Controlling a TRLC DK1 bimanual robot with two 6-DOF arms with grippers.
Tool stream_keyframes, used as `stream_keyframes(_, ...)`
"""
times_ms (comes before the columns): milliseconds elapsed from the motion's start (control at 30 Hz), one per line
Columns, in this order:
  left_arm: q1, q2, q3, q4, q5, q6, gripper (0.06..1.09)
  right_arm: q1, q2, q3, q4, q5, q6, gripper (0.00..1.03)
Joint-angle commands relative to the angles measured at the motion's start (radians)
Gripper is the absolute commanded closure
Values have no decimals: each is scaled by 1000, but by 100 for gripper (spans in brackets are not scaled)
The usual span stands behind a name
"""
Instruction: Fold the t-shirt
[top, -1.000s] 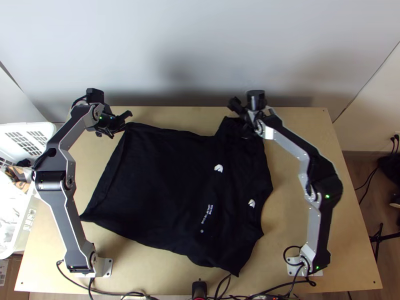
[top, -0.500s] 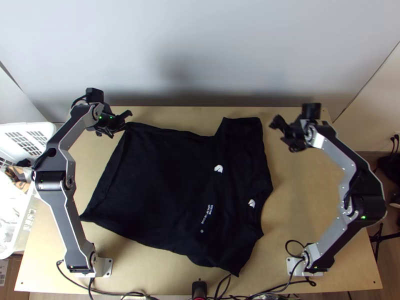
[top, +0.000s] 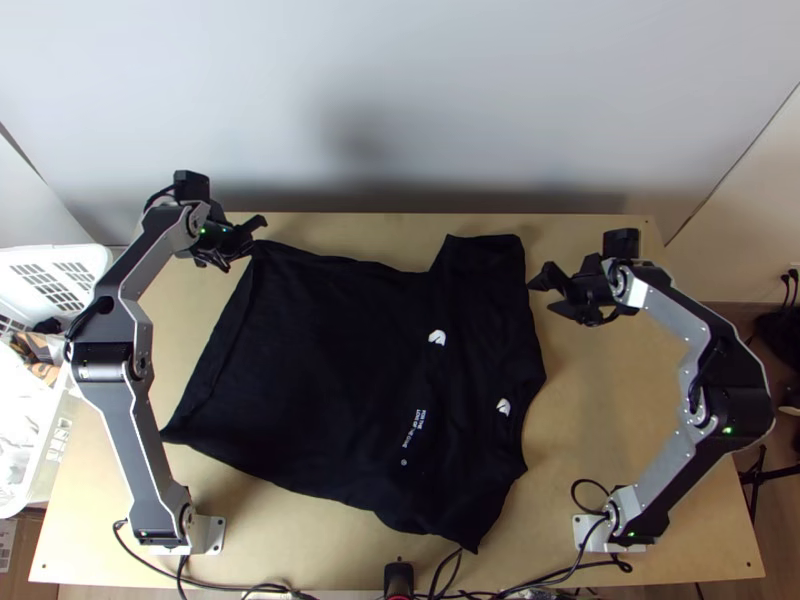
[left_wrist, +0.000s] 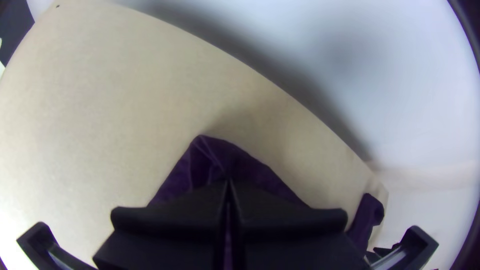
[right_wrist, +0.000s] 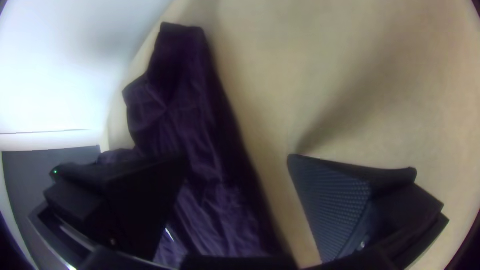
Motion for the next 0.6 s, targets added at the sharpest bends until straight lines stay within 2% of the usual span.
stream_keyframes(0,-1,-2,4,-2,1,-5,105,44,48,-7,14,-28,0,12)
stream_keyframes(267,0,-2,4,-5,-1,-6,105,78,91,24,80,-28,20,12)
stream_keyframes(567,3,-3,4,-7,-1,-6,105,121,94,43,129,-28,84,13)
